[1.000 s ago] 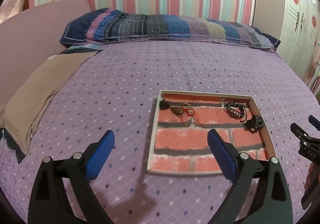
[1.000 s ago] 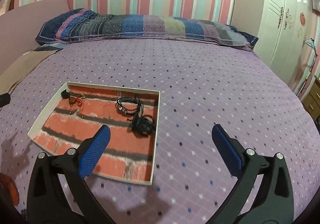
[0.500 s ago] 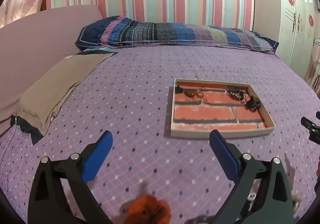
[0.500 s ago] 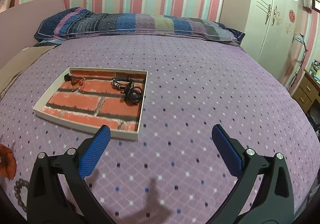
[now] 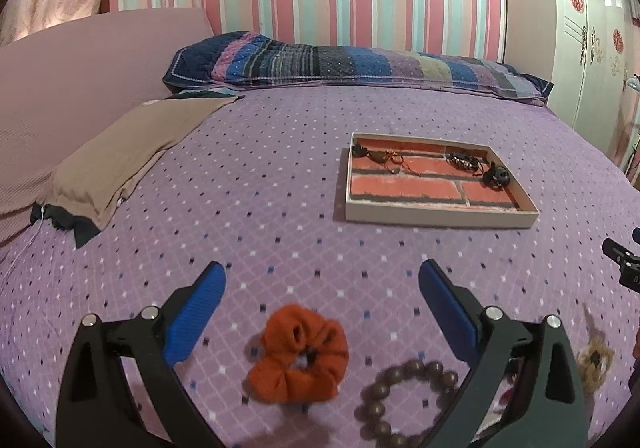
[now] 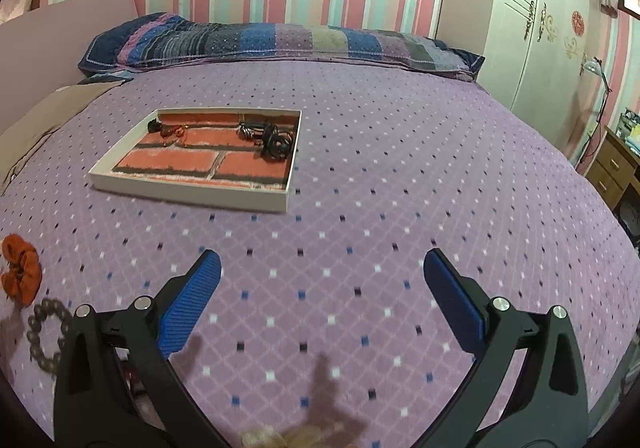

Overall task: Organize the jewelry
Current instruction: 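Lift both tools away from the tray toward the remaining jewelry, then grasp the cream scrunchie with the right tool while the left tool grasps the white watch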

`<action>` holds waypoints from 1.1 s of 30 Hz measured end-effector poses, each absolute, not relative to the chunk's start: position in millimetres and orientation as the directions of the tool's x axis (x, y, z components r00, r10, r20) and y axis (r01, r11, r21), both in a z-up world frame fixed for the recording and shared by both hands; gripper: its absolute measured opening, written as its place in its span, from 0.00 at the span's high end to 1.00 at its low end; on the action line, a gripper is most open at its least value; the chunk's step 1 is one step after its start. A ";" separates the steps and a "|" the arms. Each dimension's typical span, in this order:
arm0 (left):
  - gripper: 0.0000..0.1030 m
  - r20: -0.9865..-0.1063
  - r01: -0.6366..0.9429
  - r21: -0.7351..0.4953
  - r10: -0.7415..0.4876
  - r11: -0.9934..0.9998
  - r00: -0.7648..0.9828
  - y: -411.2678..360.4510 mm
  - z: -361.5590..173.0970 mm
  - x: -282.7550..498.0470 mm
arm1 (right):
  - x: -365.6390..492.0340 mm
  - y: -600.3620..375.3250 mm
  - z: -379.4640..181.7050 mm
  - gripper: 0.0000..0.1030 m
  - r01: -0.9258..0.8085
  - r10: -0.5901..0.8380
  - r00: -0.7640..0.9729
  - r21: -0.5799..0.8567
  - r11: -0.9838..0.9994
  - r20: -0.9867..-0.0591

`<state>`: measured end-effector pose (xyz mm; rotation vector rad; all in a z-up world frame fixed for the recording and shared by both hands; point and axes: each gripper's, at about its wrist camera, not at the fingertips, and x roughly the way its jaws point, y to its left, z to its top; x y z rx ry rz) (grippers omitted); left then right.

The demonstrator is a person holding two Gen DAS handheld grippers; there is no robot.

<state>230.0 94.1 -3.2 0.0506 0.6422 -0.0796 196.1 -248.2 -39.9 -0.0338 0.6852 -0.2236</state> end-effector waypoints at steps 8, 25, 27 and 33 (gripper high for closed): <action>0.08 -0.603 0.074 -0.009 -0.064 0.997 0.795 85.4 -20.9 188.2 | 157.9 -255.6 -54.6 0.04 0.198 -0.213 0.753 -0.094 0.976 -0.623; 0.08 -0.616 0.099 -0.023 -0.092 0.995 0.782 48.3 -63.7 107.2 | 81.7 -262.7 -96.5 0.04 0.192 -0.227 0.763 -0.122 0.974 -0.605; 0.08 -0.625 0.105 -0.024 -0.097 0.994 0.774 42.8 -71.1 104.4 | 75.9 -262.8 -101.3 0.04 0.191 -0.224 0.765 -0.119 0.974 -0.604; 0.08 -0.658 0.131 -0.054 -0.134 0.990 0.741 31.9 -92.1 101.6 | 61.9 -264.7 -116.7 0.04 0.196 -0.225 0.769 -0.114 0.974 -0.598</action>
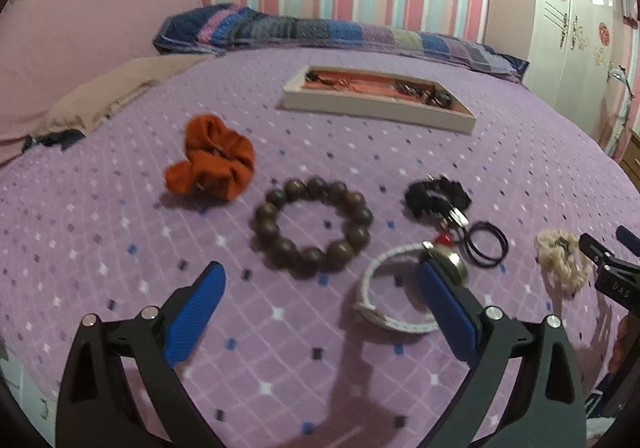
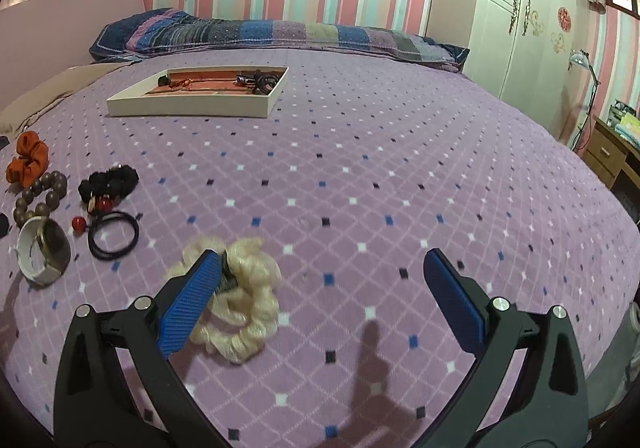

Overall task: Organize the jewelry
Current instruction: 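Grasp the cream scrunchie with the right tool while the left tool grasps the white watch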

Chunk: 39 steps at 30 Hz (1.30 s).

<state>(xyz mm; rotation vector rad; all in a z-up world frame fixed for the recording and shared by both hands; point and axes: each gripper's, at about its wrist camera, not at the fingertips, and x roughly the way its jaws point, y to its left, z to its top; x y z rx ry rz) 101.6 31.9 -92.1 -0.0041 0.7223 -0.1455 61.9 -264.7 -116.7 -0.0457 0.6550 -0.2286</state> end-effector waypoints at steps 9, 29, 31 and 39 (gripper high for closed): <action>0.08 -0.668 0.150 -0.018 -0.123 0.989 0.734 16.0 -109.5 102.9 | 63.5 -273.3 -134.8 0.04 0.203 -0.215 0.750 -0.092 0.975 -0.625; 0.42 -0.692 0.170 -0.029 -0.142 0.985 0.707 12.1 -127.9 119.0 | 78.9 -270.9 -141.5 0.46 0.132 -0.096 0.766 0.009 0.991 -0.636; 0.46 -0.691 0.168 -0.029 -0.141 0.985 0.709 12.4 -127.9 119.1 | 80.2 -268.6 -141.9 0.49 0.124 -0.091 0.766 0.008 0.992 -0.636; 0.57 -0.688 0.165 -0.018 -0.133 0.986 0.714 11.1 -127.3 117.5 | 79.7 -264.2 -142.3 0.62 0.106 -0.075 0.773 0.012 0.994 -0.630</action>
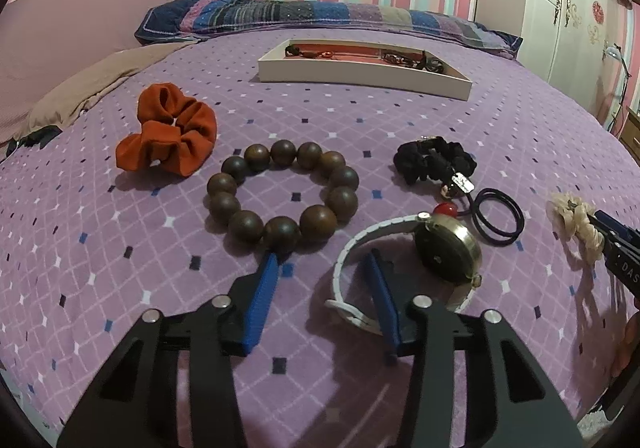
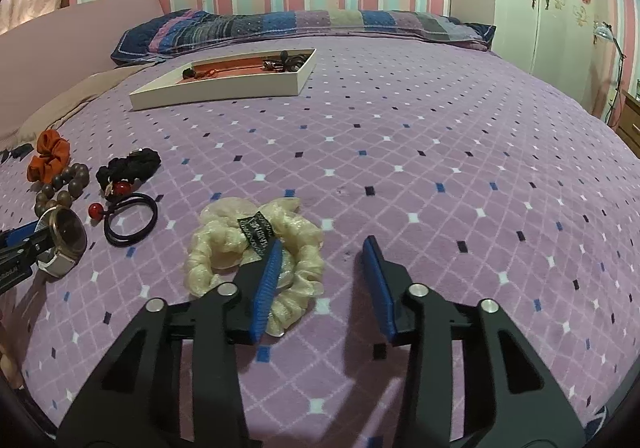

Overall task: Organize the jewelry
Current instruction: 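Grasp the cream scrunchie with the right tool while the left tool grasps the white watch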

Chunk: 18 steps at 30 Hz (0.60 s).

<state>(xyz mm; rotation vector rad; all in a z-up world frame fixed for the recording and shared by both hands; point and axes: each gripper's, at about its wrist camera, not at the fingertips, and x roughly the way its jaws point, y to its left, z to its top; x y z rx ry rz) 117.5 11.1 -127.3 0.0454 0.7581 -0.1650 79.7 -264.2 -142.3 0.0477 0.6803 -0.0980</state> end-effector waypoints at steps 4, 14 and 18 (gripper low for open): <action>0.68 -0.687 0.178 -0.015 -0.139 0.984 0.713 7.7 -126.6 113.8 | 78.4 -261.8 -142.0 0.69 0.095 -0.062 0.776 0.019 0.995 -0.628; 0.81 -0.687 0.192 -0.022 -0.155 0.981 0.710 1.8 -123.9 112.3 | 76.1 -260.4 -140.9 0.84 0.076 -0.032 0.776 0.043 0.996 -0.630; 0.85 -0.686 0.196 -0.024 -0.159 0.980 0.710 2.5 -122.6 111.8 | 74.7 -262.3 -137.7 0.88 0.074 -0.021 0.781 0.059 0.996 -0.625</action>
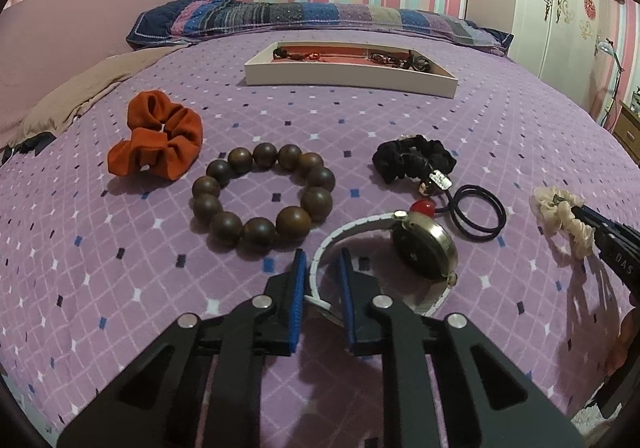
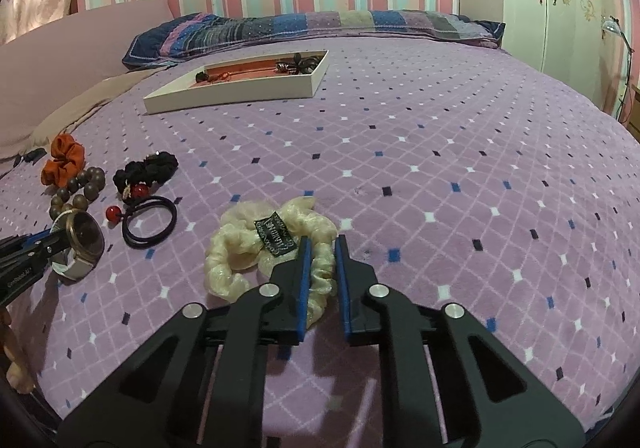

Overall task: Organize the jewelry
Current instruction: 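Grasp the cream scrunchie with the right tool while the left tool grasps the white watch, then carry the scrunchie and watch in both tools over the tray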

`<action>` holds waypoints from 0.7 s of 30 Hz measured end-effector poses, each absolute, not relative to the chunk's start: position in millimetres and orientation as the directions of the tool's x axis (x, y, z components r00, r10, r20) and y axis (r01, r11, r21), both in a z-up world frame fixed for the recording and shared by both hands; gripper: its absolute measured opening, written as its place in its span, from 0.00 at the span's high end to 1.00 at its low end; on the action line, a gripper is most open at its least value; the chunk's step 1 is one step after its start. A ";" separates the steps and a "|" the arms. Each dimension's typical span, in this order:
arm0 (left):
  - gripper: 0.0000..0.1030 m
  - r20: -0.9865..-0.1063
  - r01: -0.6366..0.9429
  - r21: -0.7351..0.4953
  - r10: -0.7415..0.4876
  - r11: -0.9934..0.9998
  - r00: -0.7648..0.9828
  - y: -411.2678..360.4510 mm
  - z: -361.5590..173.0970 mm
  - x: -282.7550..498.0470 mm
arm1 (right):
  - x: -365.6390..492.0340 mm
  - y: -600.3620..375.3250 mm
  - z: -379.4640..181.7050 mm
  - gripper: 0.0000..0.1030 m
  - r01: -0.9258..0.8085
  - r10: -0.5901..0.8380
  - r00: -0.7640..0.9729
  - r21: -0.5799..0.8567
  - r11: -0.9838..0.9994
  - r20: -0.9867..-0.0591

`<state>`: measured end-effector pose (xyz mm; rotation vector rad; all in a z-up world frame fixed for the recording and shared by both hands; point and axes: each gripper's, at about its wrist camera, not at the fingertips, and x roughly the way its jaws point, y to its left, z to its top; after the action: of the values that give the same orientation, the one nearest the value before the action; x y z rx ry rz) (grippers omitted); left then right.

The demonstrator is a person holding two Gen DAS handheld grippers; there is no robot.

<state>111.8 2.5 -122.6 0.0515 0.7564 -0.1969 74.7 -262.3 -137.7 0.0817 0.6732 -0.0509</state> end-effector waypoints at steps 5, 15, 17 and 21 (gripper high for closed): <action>0.87 -0.679 0.199 -0.038 -0.172 0.979 0.714 3.7 -117.1 111.3 | 73.7 -264.5 -134.5 0.90 0.069 -0.010 0.783 0.071 0.995 -0.622; 0.88 -0.642 0.251 -0.030 -0.211 0.968 0.737 -8.0 -90.8 108.1 | 76.4 -268.6 -118.1 0.91 0.062 -0.007 0.808 0.074 0.995 -0.589; 0.88 -0.637 0.259 -0.023 -0.214 0.966 0.741 -12.0 -86.4 108.3 | 79.6 -269.7 -113.2 0.91 0.060 -0.004 0.813 0.078 0.995 -0.582; 0.88 -0.631 0.267 -0.019 -0.219 0.963 0.744 -14.7 -77.4 114.0 | 89.3 -269.3 -103.4 0.91 0.051 0.003 0.823 0.080 0.996 -0.568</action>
<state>114.0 -14.7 -77.4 0.0743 0.6815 -0.2664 89.3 -269.3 -103.4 0.0929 0.6041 -0.0254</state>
